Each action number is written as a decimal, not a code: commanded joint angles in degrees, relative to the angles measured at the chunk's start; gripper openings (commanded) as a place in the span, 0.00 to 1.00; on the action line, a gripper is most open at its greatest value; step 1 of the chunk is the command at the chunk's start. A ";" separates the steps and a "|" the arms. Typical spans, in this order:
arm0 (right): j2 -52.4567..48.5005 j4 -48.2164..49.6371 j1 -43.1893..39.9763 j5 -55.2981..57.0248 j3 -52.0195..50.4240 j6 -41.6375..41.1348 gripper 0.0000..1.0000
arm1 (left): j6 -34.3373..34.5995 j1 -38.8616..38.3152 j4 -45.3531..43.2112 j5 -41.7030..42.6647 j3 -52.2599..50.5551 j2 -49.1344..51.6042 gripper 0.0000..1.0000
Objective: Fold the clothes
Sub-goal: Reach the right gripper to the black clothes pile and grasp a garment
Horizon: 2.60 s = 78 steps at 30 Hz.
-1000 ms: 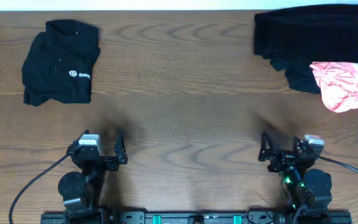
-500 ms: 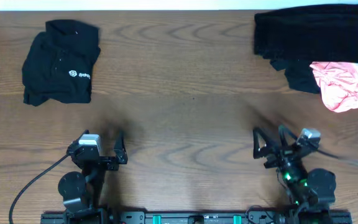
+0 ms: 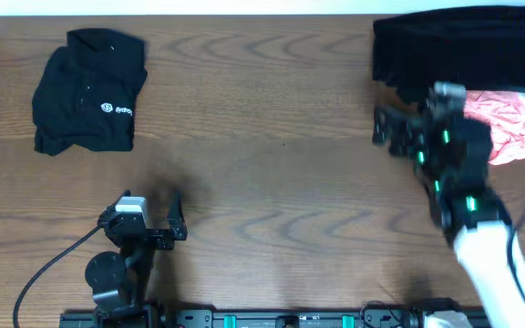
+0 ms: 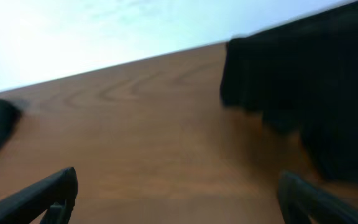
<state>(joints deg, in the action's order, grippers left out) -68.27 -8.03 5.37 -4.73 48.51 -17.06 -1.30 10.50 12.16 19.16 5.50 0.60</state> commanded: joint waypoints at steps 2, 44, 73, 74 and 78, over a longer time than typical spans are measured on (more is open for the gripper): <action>-14.69 -2.62 -0.15 7.63 14.19 8.00 0.99 | -0.13 0.35 0.33 0.28 -1.42 -0.37 0.98; -65.40 -4.90 3.74 42.93 49.35 17.94 0.99 | -0.13 0.35 0.33 0.31 -1.42 -0.37 0.98; -66.95 -6.54 -0.37 40.96 49.86 14.88 0.01 | -0.13 0.35 0.33 0.28 -1.42 -0.37 0.98; -66.93 -6.62 0.00 41.77 50.64 15.02 0.01 | -0.13 0.35 0.33 0.28 -1.42 -0.37 0.98; -65.29 -9.90 2.01 44.17 57.27 15.52 0.01 | -0.13 0.35 0.33 0.28 -1.42 -0.37 0.98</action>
<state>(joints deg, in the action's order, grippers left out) -134.19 -17.21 6.28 36.07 100.18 -1.89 -1.30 10.50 12.16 19.16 5.50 0.60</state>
